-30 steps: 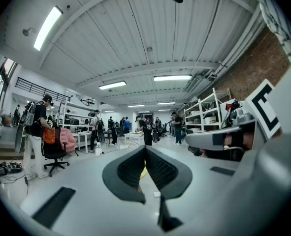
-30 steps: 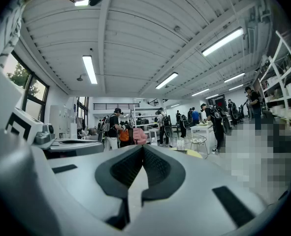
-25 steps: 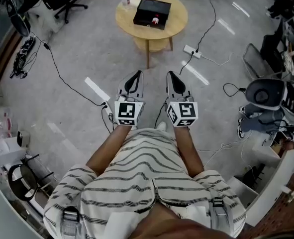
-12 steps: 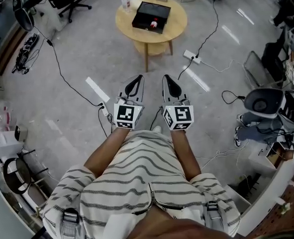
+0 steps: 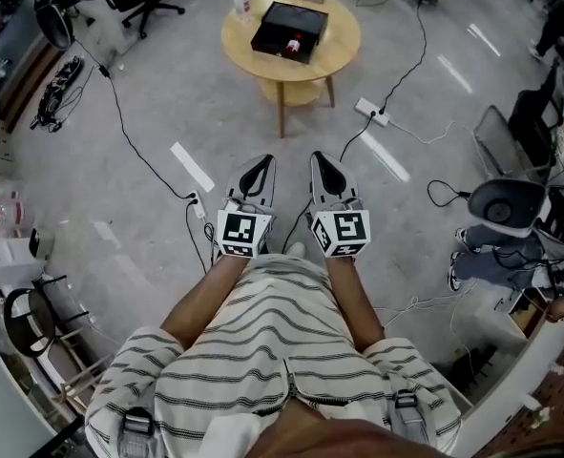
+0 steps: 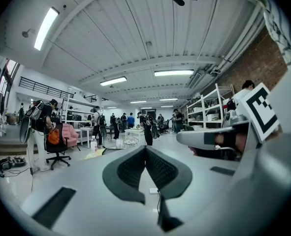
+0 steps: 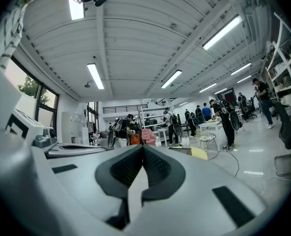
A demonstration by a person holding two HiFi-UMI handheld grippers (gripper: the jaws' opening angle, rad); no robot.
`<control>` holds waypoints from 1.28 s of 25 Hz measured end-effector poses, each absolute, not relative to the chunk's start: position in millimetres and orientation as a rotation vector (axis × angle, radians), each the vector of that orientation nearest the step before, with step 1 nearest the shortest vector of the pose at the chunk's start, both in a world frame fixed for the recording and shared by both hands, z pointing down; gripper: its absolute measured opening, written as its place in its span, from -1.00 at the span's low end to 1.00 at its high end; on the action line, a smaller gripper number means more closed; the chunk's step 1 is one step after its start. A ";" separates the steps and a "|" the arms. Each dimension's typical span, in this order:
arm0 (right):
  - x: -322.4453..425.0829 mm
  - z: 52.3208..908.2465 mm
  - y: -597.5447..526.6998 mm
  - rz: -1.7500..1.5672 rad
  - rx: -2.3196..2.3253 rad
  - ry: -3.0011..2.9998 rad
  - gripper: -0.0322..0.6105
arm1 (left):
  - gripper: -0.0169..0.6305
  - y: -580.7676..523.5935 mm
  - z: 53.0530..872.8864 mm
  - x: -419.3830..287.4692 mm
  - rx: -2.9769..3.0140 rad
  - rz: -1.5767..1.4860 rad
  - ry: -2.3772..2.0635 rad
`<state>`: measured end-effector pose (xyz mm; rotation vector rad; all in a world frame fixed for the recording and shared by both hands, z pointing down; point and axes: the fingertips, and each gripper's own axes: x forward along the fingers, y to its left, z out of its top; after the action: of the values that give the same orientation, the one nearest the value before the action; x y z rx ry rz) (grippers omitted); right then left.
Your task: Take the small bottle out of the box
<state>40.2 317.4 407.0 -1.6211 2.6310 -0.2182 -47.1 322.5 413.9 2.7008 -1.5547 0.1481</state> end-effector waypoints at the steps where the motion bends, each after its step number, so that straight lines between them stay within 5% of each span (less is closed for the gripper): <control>1: 40.7 406.6 317.3 -0.216 -1.611 2.631 -0.84 | -0.88 323.1 415.0 -46.1 2.696 0.140 -1.554; 32: 18.0 408.7 53.5 -0.273 -1.759 2.616 -0.85 | -0.88 41.4 428.1 -63.7 2.639 0.183 -1.427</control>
<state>18.0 53.5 408.7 -1.7589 2.6160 -0.2731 -63.7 41.4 428.1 2.6387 -1.4274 0.1826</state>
